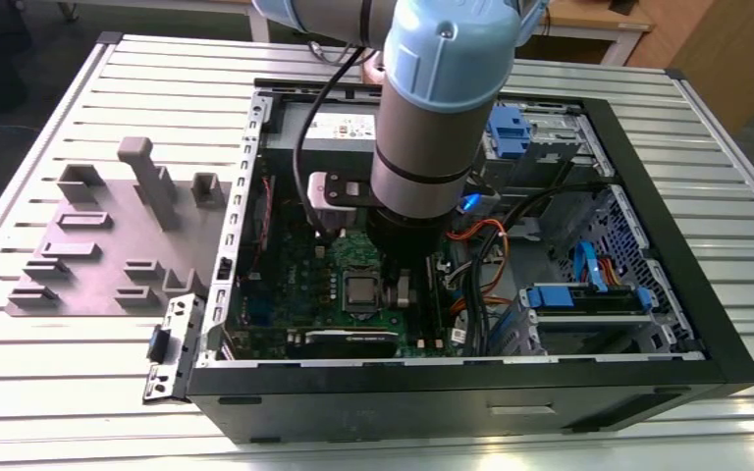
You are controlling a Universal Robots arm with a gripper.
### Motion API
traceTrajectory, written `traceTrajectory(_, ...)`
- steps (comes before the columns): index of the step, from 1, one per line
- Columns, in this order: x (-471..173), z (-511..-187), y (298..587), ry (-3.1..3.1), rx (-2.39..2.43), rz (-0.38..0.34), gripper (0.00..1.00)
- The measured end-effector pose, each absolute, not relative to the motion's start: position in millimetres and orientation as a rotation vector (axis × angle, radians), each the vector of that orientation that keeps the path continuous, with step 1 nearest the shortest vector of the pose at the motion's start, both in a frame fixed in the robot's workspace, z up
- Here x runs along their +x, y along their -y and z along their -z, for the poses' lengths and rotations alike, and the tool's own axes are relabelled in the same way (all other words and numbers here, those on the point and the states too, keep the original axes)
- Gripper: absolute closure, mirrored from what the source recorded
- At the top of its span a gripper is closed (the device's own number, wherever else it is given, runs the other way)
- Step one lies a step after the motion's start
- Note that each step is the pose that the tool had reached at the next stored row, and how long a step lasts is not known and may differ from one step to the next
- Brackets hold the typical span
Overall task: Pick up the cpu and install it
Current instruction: 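Close the cpu cover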
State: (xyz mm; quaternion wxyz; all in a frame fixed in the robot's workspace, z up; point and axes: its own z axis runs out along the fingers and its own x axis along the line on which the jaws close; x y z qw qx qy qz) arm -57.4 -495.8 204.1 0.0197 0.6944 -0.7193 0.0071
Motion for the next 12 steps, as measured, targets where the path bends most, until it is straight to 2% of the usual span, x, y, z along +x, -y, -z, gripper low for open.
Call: traceTrajectory(12, -57.4, -201.5, 498.7, 2.232, 2.155, -0.022, 0.89)
